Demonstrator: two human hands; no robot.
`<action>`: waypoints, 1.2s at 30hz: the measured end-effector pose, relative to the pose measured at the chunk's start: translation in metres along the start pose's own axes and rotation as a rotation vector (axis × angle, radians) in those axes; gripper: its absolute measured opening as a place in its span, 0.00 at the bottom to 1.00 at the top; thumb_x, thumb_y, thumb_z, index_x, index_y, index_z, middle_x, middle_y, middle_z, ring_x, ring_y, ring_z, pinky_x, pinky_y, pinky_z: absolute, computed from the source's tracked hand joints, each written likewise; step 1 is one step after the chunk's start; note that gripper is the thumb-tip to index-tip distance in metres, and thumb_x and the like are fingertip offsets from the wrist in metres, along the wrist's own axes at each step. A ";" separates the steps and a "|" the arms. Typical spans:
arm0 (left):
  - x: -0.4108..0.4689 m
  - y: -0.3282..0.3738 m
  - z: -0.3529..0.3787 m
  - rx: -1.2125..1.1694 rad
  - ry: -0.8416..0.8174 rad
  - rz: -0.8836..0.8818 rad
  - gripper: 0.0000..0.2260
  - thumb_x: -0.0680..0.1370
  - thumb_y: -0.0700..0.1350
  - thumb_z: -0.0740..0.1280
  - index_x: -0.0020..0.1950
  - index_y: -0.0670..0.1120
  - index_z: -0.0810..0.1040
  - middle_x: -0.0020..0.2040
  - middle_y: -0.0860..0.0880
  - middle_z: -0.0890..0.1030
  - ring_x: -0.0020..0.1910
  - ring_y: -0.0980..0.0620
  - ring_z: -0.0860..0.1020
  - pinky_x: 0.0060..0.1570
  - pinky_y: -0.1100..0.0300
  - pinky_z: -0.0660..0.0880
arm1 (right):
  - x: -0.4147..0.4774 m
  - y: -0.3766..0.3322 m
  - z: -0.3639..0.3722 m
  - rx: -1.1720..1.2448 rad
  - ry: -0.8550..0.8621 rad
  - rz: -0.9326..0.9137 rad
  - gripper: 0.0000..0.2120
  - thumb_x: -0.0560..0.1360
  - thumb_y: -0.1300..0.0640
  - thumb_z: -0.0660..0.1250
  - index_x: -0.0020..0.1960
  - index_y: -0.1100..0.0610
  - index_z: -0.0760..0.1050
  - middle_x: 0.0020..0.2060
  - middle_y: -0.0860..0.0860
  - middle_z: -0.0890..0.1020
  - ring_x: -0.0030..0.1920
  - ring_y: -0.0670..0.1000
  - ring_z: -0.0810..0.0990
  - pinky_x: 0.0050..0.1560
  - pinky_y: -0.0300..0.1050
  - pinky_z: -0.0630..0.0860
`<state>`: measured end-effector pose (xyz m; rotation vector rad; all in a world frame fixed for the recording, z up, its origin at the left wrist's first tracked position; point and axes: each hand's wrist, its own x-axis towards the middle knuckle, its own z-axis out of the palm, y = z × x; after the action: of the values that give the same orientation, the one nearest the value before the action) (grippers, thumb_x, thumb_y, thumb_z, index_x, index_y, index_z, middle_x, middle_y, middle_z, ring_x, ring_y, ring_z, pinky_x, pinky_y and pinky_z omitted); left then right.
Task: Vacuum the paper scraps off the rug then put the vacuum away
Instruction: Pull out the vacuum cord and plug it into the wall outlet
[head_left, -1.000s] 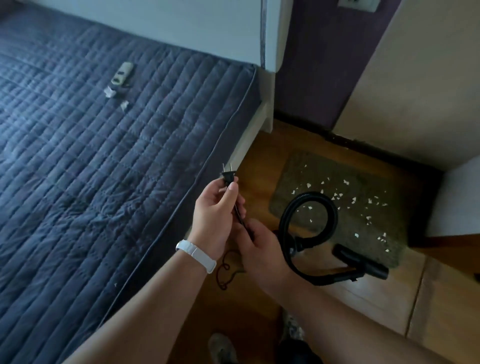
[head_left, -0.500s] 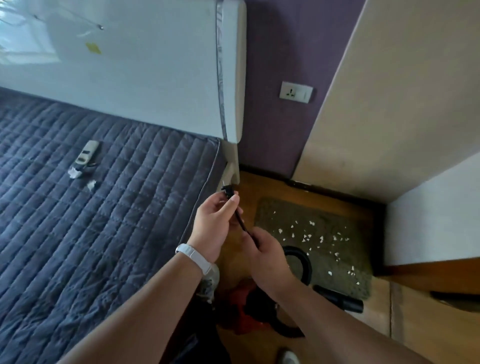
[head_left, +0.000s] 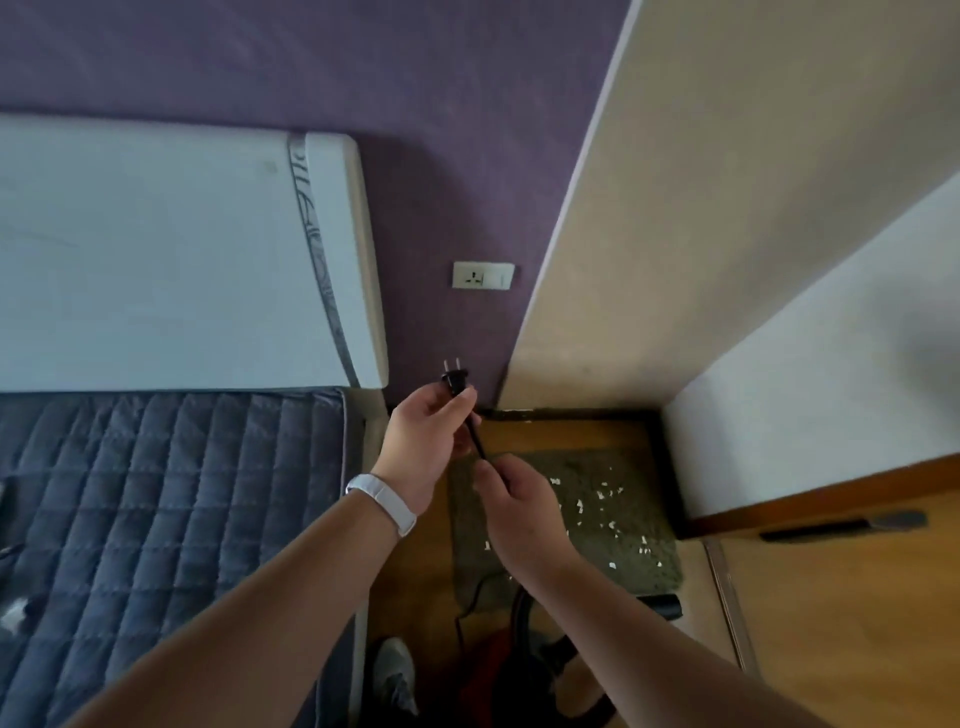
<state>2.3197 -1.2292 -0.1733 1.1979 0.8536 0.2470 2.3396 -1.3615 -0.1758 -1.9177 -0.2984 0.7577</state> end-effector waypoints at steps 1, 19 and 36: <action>0.004 0.005 0.007 0.000 -0.010 0.000 0.08 0.79 0.50 0.68 0.52 0.45 0.82 0.39 0.48 0.82 0.39 0.52 0.79 0.43 0.57 0.78 | 0.003 -0.003 -0.005 0.002 0.013 -0.006 0.14 0.82 0.54 0.62 0.38 0.57 0.71 0.27 0.45 0.70 0.27 0.44 0.67 0.29 0.39 0.64; 0.228 0.000 0.068 0.151 -0.055 -0.131 0.05 0.80 0.47 0.68 0.49 0.47 0.82 0.36 0.50 0.82 0.42 0.50 0.80 0.50 0.51 0.79 | 0.203 0.021 -0.010 0.126 0.171 0.202 0.12 0.82 0.56 0.61 0.42 0.61 0.72 0.23 0.44 0.69 0.22 0.41 0.64 0.22 0.33 0.59; 0.376 -0.035 0.052 0.117 0.002 -0.221 0.05 0.80 0.45 0.68 0.48 0.45 0.81 0.34 0.49 0.81 0.32 0.50 0.79 0.47 0.48 0.78 | 0.346 0.055 0.047 0.169 0.141 0.283 0.14 0.82 0.55 0.61 0.38 0.54 0.71 0.21 0.43 0.69 0.23 0.42 0.65 0.25 0.39 0.60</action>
<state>2.5997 -1.0588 -0.3675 1.1998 1.0045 0.0183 2.5705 -1.1747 -0.3671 -1.8605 0.1236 0.7998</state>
